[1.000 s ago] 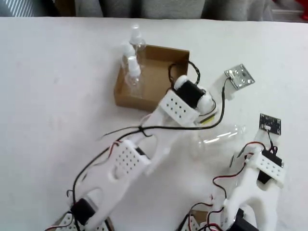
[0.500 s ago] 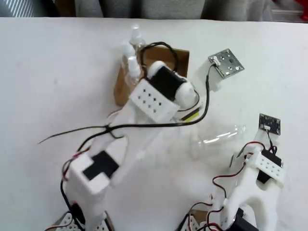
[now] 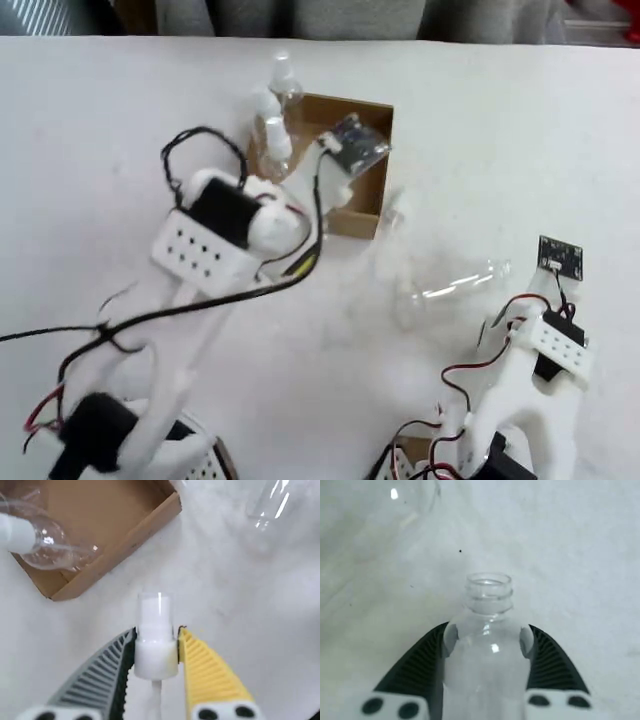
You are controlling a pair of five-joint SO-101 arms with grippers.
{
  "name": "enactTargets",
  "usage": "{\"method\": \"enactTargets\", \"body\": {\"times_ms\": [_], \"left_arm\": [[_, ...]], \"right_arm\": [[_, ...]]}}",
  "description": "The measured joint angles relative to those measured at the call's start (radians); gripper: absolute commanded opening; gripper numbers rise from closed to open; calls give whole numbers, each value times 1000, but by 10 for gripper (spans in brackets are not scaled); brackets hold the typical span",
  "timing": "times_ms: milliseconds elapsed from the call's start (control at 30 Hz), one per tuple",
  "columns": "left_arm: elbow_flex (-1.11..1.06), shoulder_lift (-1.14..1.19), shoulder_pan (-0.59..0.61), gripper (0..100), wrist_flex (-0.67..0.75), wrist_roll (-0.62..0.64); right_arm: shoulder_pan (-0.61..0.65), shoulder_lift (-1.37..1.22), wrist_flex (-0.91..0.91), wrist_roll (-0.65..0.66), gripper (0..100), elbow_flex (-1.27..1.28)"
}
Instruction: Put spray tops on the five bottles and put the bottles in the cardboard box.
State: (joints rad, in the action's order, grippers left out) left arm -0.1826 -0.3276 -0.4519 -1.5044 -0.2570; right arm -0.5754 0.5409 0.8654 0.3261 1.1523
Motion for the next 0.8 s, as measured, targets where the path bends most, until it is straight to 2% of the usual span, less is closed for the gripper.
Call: {"method": "enactTargets", "body": {"times_ms": [233, 400, 600, 800], "left_arm": [[-476, -230, 77, 30, 235, -69], [-718, -276, 186, 30, 399, -71], [-890, -276, 241, 31, 562, -71], [-941, -276, 245, 31, 620, -71]], "right_arm": [[15, 0, 3, -2, 235, 0], [34, 0, 152, -2, 235, -97], [34, 0, 282, -2, 234, -190], [17, 0, 313, -49, 233, -198]]}}
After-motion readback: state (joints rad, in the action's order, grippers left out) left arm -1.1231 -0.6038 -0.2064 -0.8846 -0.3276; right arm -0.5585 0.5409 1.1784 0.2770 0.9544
